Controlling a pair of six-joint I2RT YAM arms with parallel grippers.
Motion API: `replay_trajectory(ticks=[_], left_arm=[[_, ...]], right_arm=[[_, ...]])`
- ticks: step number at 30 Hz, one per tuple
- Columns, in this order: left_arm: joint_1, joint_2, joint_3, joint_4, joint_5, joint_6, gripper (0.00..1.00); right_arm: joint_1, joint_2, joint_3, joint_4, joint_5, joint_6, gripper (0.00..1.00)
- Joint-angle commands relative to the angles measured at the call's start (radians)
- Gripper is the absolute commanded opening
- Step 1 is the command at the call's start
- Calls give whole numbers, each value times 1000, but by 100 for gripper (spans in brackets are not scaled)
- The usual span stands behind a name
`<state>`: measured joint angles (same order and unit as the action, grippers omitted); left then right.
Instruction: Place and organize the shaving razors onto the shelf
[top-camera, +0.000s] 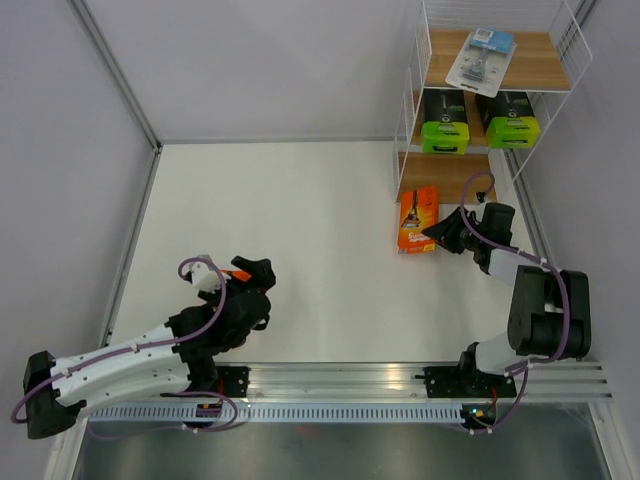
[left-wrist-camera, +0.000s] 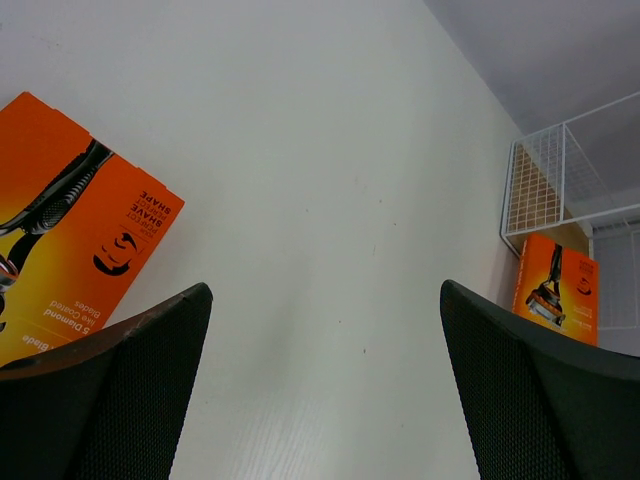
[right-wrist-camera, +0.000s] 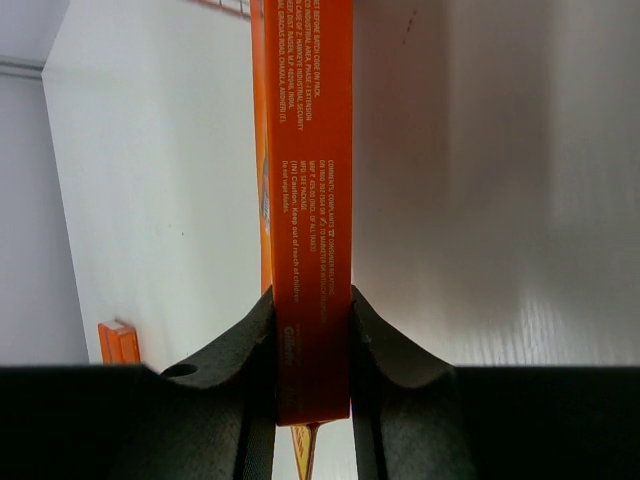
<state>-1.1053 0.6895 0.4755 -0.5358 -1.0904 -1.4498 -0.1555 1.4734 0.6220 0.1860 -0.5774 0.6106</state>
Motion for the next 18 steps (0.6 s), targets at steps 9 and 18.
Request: replay_trajectory(ticks=[9,18], left_arm=[[5,-33,26,-15,14,77,100],[5,-39,25,-23,34,86,100]], right_arm=[[-19,218,88,479,-9,133,25],[-53,334,123,578,-16,187,25]])
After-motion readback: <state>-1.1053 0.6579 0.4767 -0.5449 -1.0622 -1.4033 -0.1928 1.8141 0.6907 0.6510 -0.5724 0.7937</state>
